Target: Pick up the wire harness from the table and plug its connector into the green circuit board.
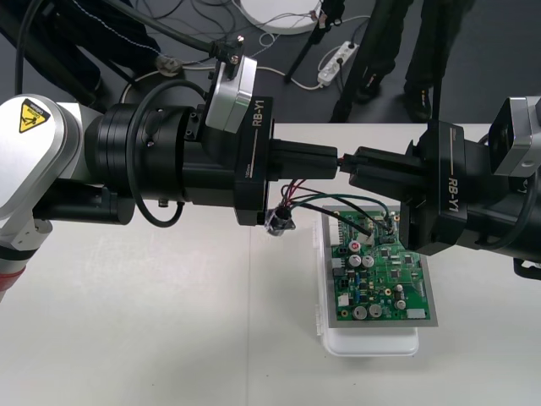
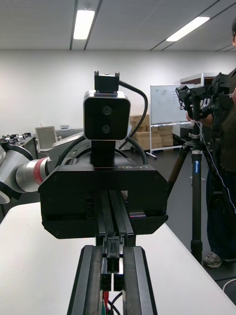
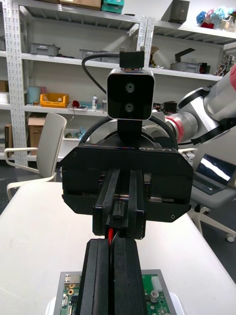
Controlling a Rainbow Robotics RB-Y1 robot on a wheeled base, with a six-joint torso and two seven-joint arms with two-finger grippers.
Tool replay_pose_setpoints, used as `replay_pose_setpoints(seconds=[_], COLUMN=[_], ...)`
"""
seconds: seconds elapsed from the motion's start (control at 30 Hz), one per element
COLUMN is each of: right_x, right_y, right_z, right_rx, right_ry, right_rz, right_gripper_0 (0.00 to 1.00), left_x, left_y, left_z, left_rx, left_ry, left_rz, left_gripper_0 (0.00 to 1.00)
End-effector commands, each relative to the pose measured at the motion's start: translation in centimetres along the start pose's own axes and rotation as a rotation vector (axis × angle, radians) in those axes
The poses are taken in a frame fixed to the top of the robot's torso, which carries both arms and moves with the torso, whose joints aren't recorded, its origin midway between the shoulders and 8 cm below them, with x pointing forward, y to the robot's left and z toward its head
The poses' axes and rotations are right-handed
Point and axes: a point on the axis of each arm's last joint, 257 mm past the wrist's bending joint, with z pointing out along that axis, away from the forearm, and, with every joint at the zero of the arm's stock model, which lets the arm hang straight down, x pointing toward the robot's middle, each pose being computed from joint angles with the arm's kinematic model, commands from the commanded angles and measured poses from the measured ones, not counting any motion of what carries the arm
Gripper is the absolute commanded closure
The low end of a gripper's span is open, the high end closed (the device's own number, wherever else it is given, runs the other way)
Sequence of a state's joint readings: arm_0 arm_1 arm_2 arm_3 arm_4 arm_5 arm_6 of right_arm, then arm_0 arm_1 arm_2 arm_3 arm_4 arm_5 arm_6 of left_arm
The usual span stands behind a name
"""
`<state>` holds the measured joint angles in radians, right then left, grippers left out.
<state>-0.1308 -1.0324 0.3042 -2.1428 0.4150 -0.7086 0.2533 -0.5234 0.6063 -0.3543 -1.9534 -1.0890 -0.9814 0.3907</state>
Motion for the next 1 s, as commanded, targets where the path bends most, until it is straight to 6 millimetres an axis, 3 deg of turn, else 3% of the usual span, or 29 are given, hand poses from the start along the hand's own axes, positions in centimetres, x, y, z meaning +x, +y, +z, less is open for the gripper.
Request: replay_pose_setpoints(seconds=[0.03, 0.27, 0.3, 0.37, 0.5, 0.53, 1.0], right_x=[-1.6, -1.6, -1.6, -1.6, -1.5, -1.4, -1.4], right_y=[1.4, 1.2, 1.2, 1.1, 0.9, 0.8, 0.1], right_z=[1.2, 1.2, 1.2, 1.2, 1.1, 1.1, 0.8], right_rx=[-0.049, -0.045, -0.044, -0.038, -0.033, -0.032, -0.016], right_ry=[-0.036, -0.037, -0.037, -0.038, -0.035, -0.034, -0.037], right_rz=[0.014, 0.015, 0.019, 0.022, 0.023, 0.023, 0.034], right_gripper_0=[1.00, 1.00, 0.94, 0.48, 0.14, 0.00, 0.00], left_x=[-2.5, -2.4, -2.5, -2.4, -2.5, -2.4, -2.3], left_y=[0.6, 0.6, 0.5, 0.5, 0.5, 0.5, 0.6], left_z=[1.2, 1.2, 1.2, 1.2, 1.2, 1.2, 1.1], left_rx=[-0.007, -0.007, -0.005, -0.006, -0.005, -0.006, -0.010], left_ry=[-0.050, -0.047, -0.050, -0.048, -0.050, -0.048, -0.048], left_rz=[0.034, 0.034, 0.034, 0.033, 0.036, 0.034, 0.044], left_gripper_0=[1.00, 1.00, 1.00, 1.00, 1.00, 1.00, 1.00])
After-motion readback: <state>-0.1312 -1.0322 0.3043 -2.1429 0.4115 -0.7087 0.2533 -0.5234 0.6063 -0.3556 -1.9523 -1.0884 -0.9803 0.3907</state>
